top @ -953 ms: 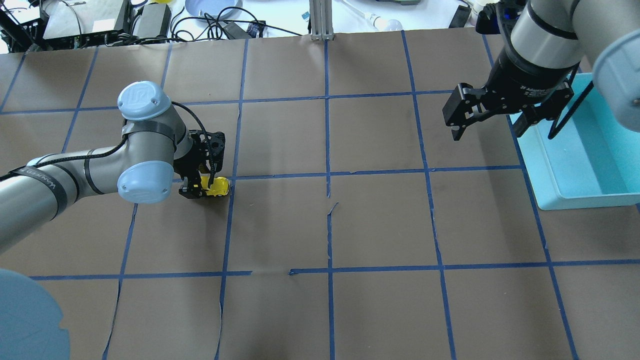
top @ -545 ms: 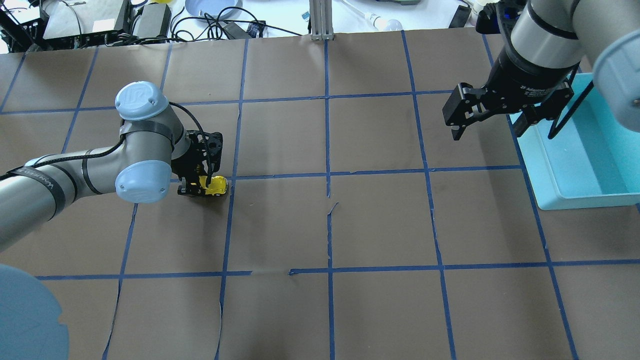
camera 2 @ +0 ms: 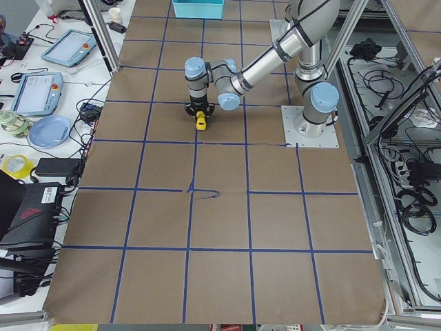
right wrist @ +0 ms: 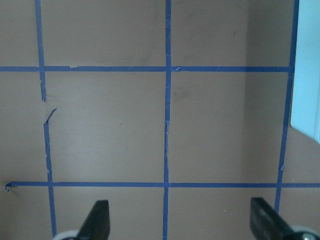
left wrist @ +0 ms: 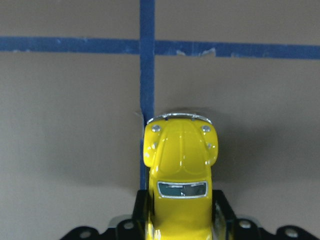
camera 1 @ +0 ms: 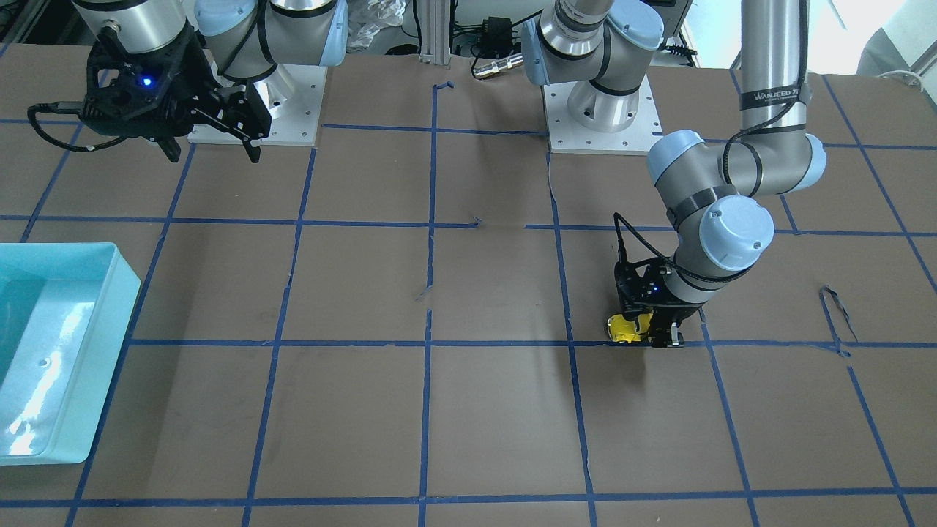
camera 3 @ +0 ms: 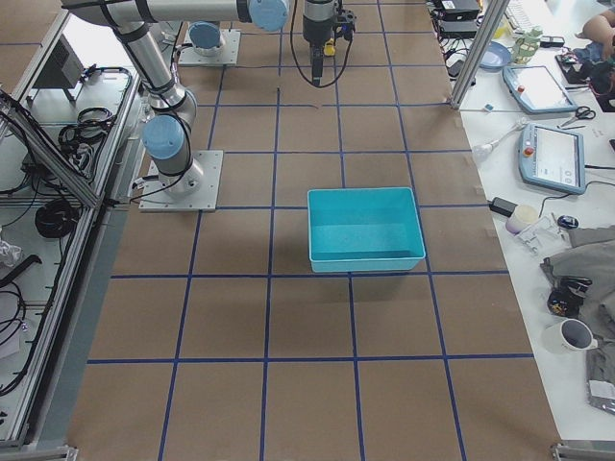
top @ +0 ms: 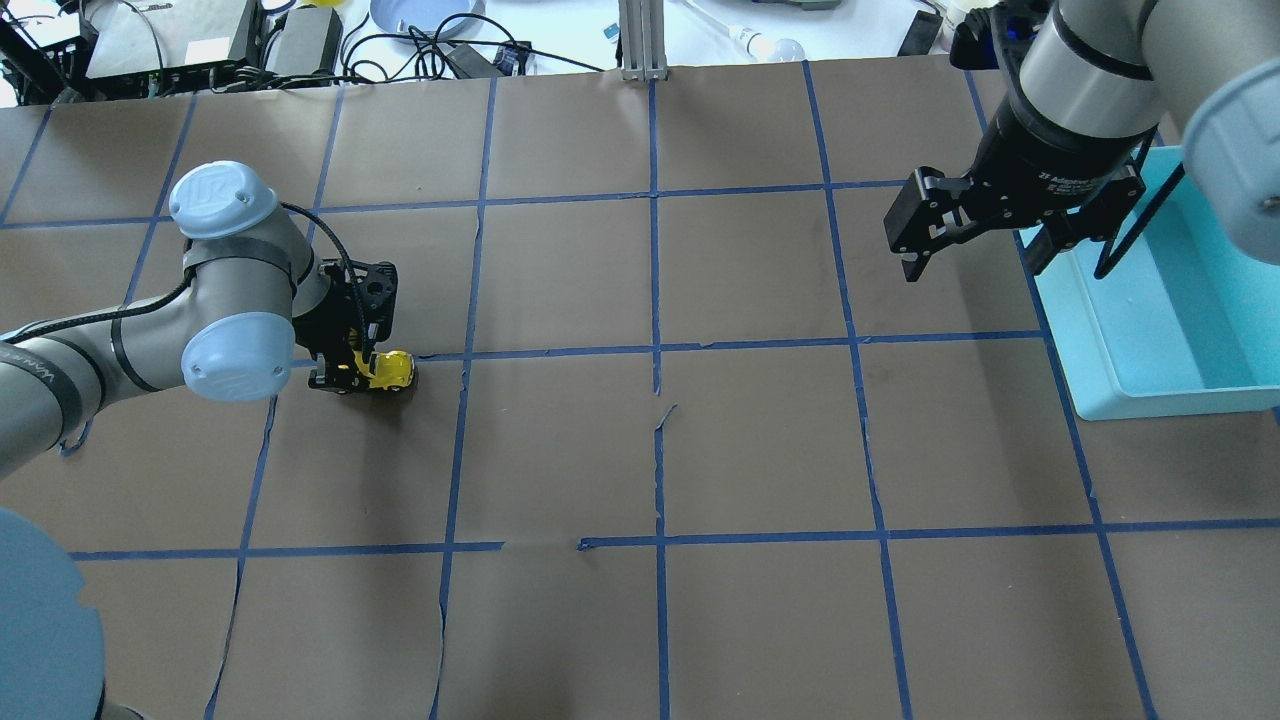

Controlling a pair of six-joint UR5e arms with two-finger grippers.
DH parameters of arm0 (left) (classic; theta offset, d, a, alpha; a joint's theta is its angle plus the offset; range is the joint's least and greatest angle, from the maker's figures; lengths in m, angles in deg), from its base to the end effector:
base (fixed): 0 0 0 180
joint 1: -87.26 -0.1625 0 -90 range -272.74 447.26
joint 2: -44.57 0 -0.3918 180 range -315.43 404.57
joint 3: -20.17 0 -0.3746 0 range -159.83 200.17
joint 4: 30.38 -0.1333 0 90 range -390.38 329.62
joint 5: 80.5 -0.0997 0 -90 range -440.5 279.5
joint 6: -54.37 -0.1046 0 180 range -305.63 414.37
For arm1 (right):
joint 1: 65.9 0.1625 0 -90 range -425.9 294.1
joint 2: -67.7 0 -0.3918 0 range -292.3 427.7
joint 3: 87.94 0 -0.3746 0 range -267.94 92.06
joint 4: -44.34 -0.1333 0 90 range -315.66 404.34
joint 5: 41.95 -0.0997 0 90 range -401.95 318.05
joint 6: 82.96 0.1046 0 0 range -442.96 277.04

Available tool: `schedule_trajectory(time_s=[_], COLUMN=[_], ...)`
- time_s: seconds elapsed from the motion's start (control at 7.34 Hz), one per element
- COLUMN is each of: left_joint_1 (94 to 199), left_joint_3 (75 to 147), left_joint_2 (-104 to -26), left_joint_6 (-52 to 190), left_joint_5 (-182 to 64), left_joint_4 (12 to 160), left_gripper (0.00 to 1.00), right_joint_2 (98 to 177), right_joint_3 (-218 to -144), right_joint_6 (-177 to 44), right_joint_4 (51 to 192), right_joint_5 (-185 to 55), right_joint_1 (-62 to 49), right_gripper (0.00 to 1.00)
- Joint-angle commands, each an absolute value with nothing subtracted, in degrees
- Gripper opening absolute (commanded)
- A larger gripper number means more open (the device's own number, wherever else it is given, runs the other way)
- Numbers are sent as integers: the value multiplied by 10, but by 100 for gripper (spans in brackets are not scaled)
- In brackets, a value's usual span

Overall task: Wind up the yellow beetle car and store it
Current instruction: 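Close the left gripper on the yellow car's body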

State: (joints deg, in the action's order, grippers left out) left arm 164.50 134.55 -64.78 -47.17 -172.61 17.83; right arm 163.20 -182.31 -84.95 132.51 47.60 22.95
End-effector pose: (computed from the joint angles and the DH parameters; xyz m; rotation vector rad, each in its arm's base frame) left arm -0.0166 -0.5129 0.1654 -2.1918 -2.2376 -0.0772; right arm 0.1254 -0.4380 0.4541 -0.0229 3.1333 0.0188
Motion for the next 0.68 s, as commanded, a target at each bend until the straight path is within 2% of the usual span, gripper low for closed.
schedule_trajectory(time_s=[0.0, 0.54], left_joint_1=[1623, 1570], left_joint_3=[1361, 1362], left_joint_2=[-648, -644], left_joint_6=[-501, -554], left_joint_5=[-1725, -1724], left_joint_4=[171, 170], left_gripper=[38, 38], right_joint_2=[1628, 1631], right_joint_3=[-1822, -1819], right_joint_6=[-849, -845], right_joint_4=[1325, 1323], right_joint_5=[474, 465], right_joint_1=[230, 230], right_gripper=[100, 100])
